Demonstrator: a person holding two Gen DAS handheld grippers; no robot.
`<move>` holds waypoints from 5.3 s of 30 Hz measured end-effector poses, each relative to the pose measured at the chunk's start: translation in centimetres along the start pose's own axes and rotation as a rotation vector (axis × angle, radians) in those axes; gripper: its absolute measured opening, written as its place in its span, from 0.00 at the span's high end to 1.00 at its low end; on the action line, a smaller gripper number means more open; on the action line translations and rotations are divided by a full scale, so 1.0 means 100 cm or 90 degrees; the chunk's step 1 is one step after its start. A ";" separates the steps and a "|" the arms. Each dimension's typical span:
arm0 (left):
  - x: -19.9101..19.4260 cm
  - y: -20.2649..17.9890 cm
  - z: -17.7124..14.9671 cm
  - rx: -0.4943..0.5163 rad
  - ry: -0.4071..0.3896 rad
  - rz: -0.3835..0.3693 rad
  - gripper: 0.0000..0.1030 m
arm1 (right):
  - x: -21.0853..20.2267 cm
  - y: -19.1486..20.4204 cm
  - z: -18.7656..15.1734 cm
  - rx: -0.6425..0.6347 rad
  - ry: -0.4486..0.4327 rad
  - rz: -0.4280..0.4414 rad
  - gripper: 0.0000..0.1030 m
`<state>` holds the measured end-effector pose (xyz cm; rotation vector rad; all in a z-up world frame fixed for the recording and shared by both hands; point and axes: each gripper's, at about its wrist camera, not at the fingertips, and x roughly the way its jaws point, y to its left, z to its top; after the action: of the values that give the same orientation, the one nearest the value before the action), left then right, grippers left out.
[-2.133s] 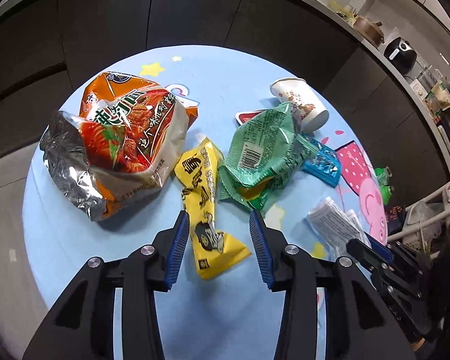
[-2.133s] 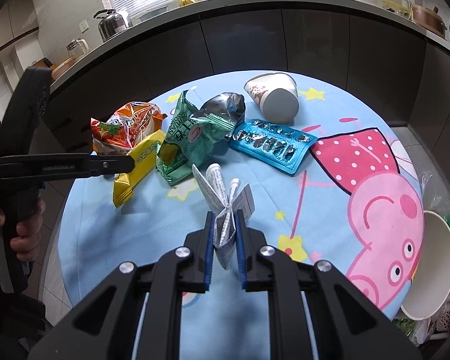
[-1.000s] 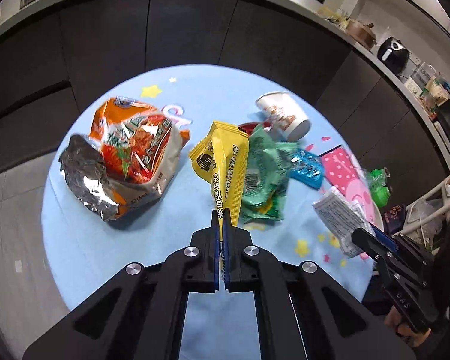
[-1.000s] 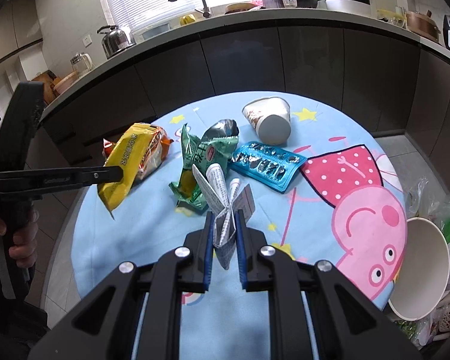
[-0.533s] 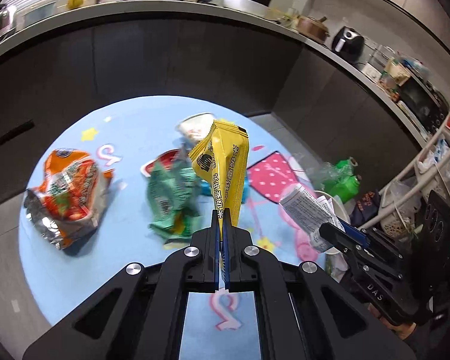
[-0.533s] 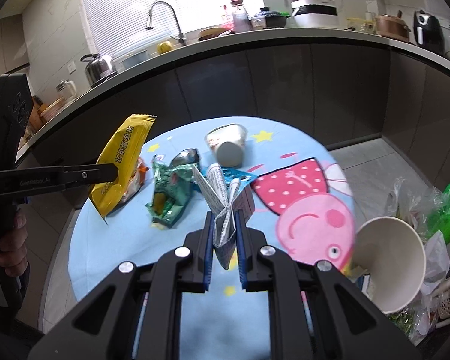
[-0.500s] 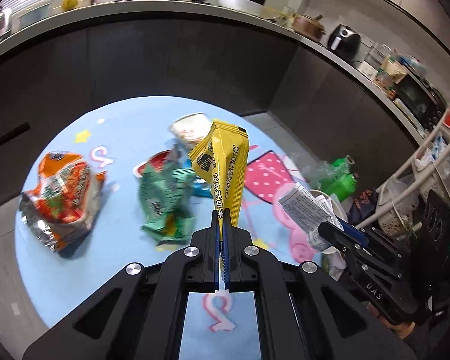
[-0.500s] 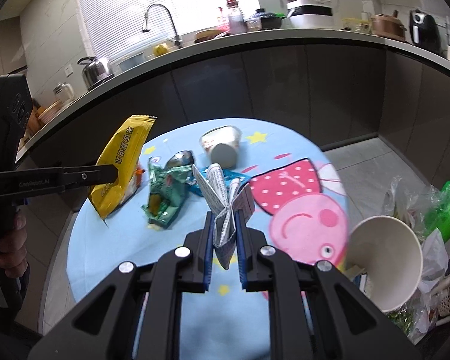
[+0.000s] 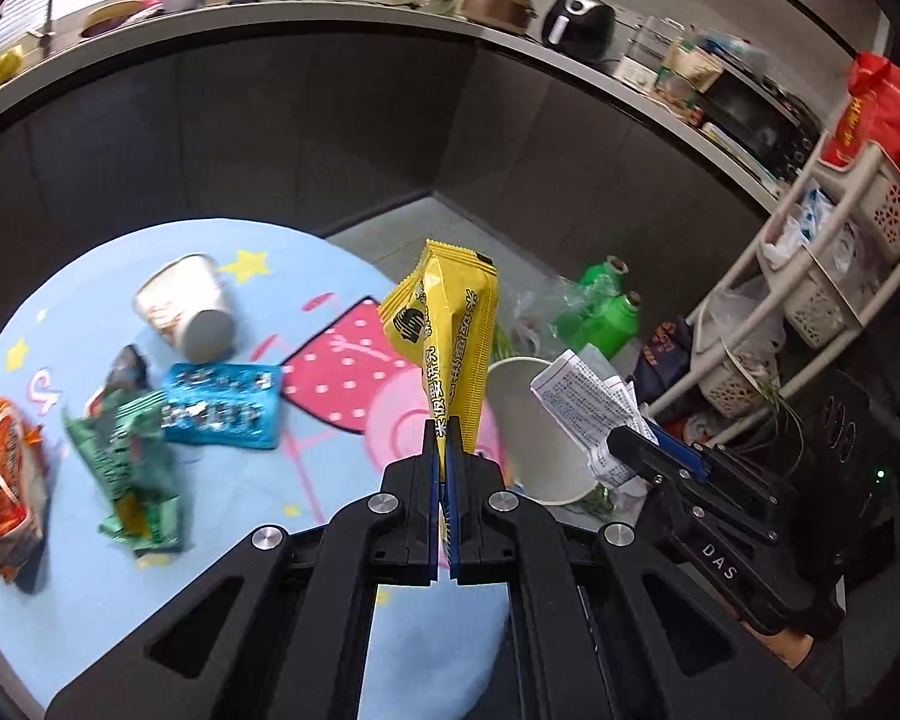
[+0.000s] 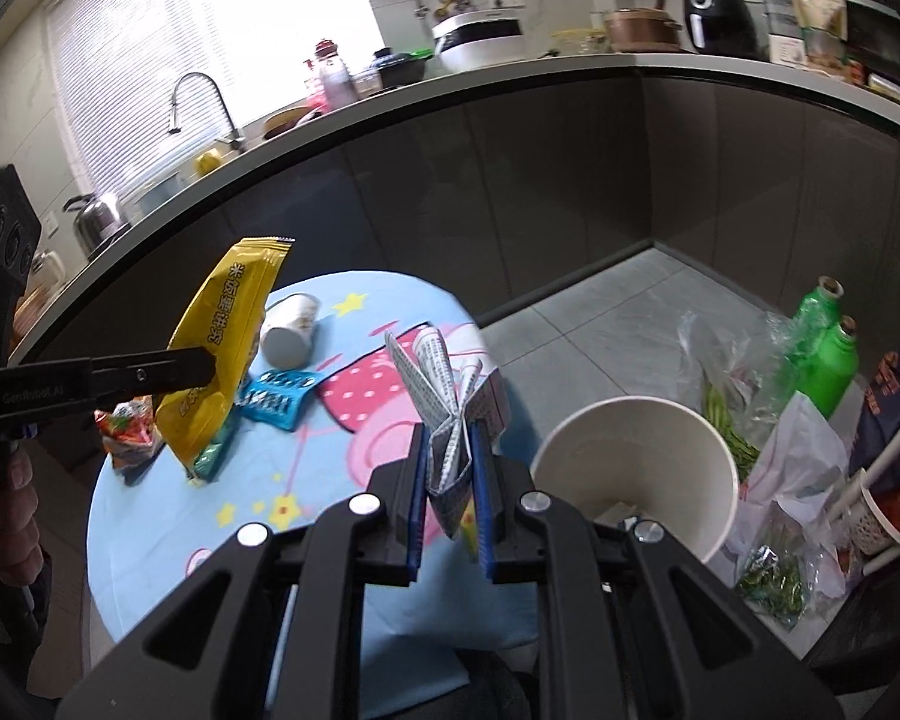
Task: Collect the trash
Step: 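Carry the paper and yellow wrapper over the white bin and open both tools, then move both tools back over the table, then grasp the green snack bag with the left tool while the right tool grasps the blue blister pack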
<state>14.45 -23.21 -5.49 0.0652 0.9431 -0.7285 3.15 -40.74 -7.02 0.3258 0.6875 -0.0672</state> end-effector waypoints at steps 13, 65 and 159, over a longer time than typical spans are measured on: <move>0.076 -0.079 0.015 0.069 0.070 -0.068 0.99 | 0.003 -0.070 -0.024 0.080 0.020 -0.061 0.85; 0.175 -0.092 0.031 0.074 0.081 0.029 0.08 | 0.068 -0.135 -0.052 0.104 0.078 -0.088 0.03; -0.030 0.215 -0.105 -0.240 0.051 0.122 0.68 | 0.233 0.189 0.025 -0.348 0.225 0.182 0.04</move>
<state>18.64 -1.50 -14.97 -0.1459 1.1208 -0.3656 25.88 -22.54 -14.80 -0.0987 0.9691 0.4546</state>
